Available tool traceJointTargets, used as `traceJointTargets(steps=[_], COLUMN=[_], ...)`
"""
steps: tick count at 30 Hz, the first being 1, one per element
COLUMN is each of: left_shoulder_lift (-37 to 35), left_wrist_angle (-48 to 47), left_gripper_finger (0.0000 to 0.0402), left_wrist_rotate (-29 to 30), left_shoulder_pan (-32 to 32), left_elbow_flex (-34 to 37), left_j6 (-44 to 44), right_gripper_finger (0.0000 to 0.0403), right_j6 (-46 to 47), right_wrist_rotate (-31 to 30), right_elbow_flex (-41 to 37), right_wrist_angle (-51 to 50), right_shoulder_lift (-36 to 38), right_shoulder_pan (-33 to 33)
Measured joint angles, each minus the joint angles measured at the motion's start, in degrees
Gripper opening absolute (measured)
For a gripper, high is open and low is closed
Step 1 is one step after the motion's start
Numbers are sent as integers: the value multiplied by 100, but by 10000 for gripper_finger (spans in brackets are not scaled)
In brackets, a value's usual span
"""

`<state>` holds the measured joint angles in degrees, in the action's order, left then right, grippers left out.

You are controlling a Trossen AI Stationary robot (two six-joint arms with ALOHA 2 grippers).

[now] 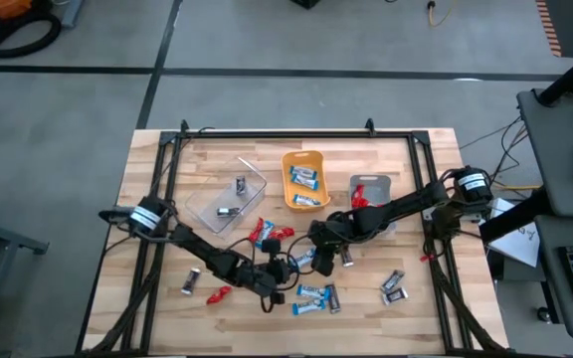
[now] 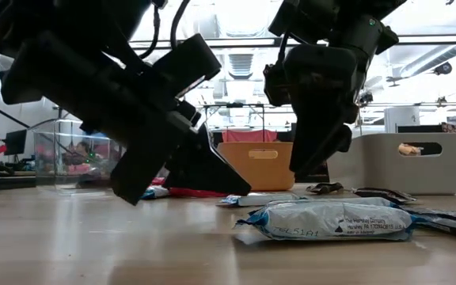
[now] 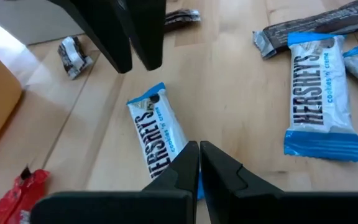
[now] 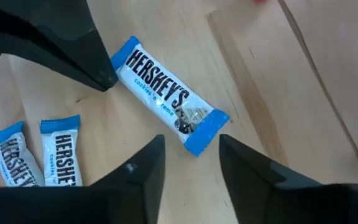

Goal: Organize candy in baskets
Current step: Put the white chocolate into the yellow bin

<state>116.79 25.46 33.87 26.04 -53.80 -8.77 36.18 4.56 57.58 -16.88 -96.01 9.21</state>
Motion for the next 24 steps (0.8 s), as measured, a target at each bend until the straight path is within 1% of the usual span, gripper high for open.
traceJointTargets(steps=[5, 8, 18, 24], left_shoulder_lift=[2, 2, 118, 168], left_wrist_angle=[-22, -64, -89, -12], left_gripper_finger=[0, 0, 0, 0], left_wrist_rotate=[0, 0, -98, -118], left_shoulder_pan=[-54, -77, -92, -92], left_elbow_flex=[9, 22, 13, 9], left_j6=[-100, -185, -538, -633], right_gripper_finger=[186, 199, 204, 204], right_j6=[97, 335, 455, 739], right_wrist_rotate=[2, 0, 10, 39], right_elbow_flex=[0, 0, 0, 0], right_wrist_angle=[-23, -39, -95, -125], right_shoulder_lift=[0, 0, 0, 0], right_shoulder_pan=[0, -11, -15, -15])
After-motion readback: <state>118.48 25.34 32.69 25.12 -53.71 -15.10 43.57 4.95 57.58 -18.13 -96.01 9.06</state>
